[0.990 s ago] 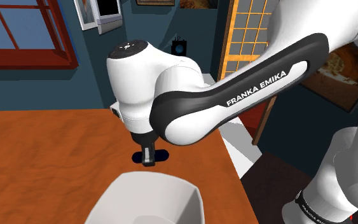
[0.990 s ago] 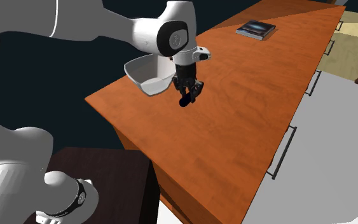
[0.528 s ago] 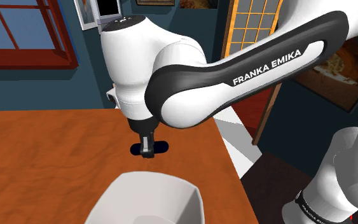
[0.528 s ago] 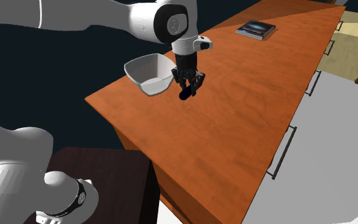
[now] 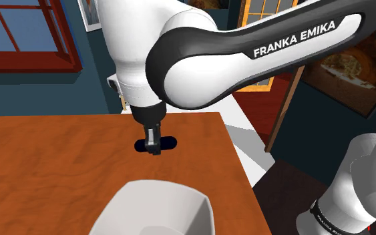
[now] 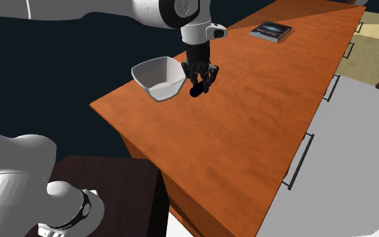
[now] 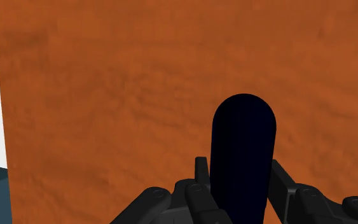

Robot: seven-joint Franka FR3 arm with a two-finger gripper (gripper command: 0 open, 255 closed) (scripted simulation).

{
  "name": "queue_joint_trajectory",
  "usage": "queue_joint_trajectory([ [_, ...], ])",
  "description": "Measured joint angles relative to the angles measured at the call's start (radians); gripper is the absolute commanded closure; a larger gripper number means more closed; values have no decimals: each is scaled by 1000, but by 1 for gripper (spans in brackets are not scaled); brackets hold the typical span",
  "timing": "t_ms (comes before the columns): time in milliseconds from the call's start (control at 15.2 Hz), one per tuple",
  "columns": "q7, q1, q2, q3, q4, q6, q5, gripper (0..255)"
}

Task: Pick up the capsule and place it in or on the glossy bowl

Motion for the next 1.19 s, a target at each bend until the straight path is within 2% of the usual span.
queue_joint_trajectory([
  [924,-30,1,-9,1,168,-174,12,255],
  [1188,32,35,-31,36,161,-197,25,255],
])
